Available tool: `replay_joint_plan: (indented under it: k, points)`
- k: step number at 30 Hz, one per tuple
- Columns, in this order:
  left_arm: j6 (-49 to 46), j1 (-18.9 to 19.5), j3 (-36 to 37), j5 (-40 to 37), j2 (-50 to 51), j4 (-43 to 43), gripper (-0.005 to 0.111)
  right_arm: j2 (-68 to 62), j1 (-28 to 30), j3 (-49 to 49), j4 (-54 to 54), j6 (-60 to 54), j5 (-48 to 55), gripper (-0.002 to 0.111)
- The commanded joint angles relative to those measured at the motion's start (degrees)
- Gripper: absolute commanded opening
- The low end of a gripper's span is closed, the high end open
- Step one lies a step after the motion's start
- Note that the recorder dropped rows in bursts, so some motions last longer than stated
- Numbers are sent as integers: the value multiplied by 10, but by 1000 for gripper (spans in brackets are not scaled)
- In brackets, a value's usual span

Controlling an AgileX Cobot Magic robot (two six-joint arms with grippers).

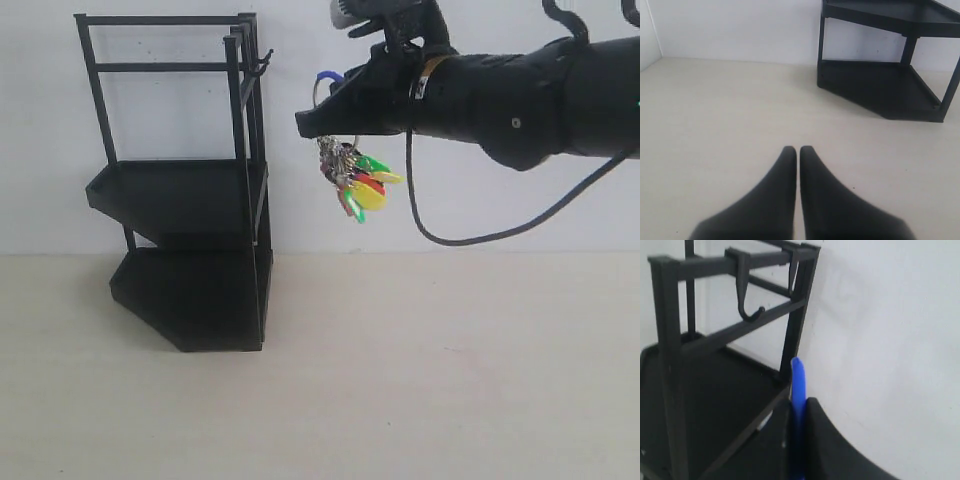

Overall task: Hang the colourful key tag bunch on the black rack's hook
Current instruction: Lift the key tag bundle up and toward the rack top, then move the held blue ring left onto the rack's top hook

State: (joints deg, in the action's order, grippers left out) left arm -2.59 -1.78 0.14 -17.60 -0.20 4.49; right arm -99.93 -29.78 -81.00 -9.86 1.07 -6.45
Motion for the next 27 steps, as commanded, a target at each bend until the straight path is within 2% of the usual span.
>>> replay_joint_plan:
  k: [1, 15, 23, 27]
  points:
    - [0, 2, -1, 6, 2, 1, 4, -10, 1, -9, 89, -11, -90, 0]
    - [0, 2, -1, 6, 2, 1, 4, -81, -1, -9, 119, -40, -252, 0]
    - [0, 2, -1, 6, 2, 1, 4, -86, -1, -13, 44, -44, -257, 0]
    - [0, 2, -1, 6, 2, 1, 4, -87, -4, -39, 38, -45, -210, 0]
